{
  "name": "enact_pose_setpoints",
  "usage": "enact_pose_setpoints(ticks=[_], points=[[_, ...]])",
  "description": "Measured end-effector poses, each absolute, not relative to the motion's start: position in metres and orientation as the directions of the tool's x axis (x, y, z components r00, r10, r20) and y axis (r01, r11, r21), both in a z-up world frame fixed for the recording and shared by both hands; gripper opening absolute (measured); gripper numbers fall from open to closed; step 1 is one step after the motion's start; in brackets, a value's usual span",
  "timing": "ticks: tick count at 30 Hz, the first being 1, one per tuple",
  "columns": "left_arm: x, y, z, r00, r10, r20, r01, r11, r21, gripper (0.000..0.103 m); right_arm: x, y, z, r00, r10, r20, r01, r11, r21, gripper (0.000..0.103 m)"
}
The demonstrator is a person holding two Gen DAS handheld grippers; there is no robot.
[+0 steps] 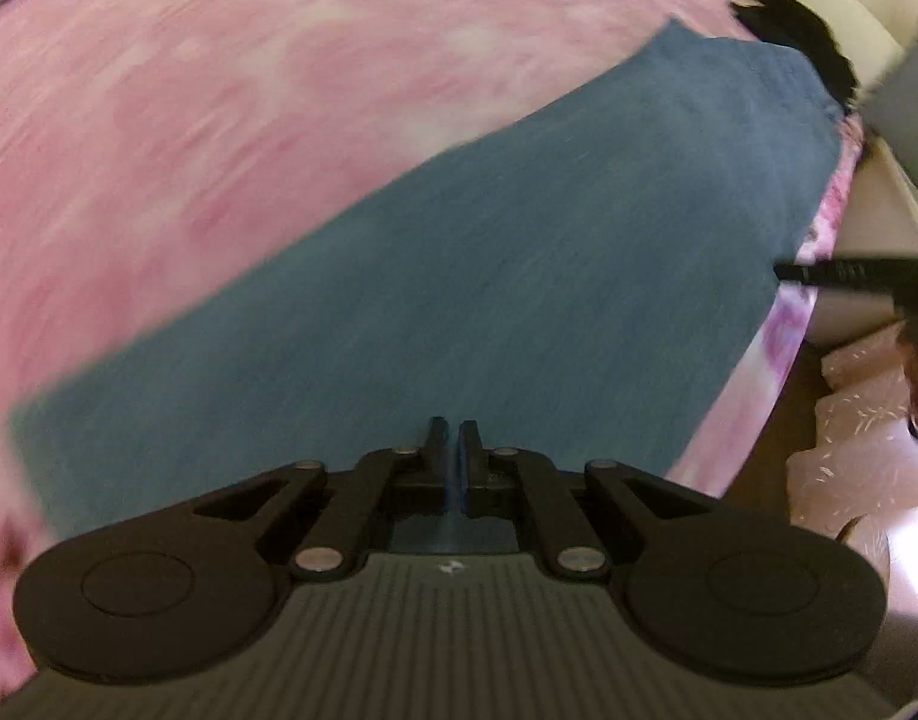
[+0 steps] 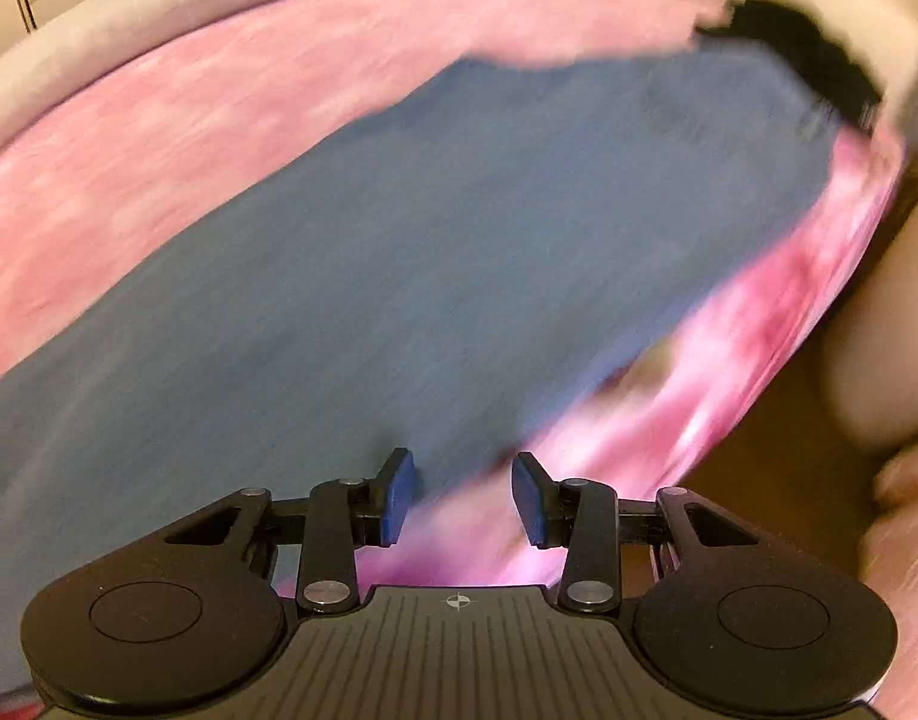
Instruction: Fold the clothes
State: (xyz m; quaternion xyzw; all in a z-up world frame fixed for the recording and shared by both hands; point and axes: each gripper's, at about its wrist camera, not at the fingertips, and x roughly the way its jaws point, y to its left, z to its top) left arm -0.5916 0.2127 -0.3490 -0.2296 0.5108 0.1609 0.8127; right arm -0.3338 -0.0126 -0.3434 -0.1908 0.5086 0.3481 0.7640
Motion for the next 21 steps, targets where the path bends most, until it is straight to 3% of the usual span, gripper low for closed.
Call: enact_pose_setpoints(ticks=[3,6,13,21], points=[[-0.606,0.202,-0.335,0.417,0.037,-0.908,-0.490,0.850,-0.191,0.002,-0.387,-0.017,-0.346,0.163,0.301,-0.939,-0.786,0.615,0.061,0.044],[-0.619,0.191,-0.322,0.407,0.046,-0.912,-0.484,0.858,-0.173,0.002,-0.406,-0.029,-0.339,0.060,0.309,-0.949,-0.760,0.630,0.157,0.044],[-0.652,0.165,-0.290,0.385,0.069,-0.920,-0.469,0.874,-0.130,0.011,-0.403,-0.099,-0.279,0.171,0.380,-0.909,-0.498,0.829,0.253,0.045],[-0.690,0.175,-0.248,0.384,0.075,-0.920,-0.456,0.882,-0.119,0.011,-0.455,-0.162,-0.221,0.253,0.474,-0.844,-0.279,0.871,0.405,0.044]])
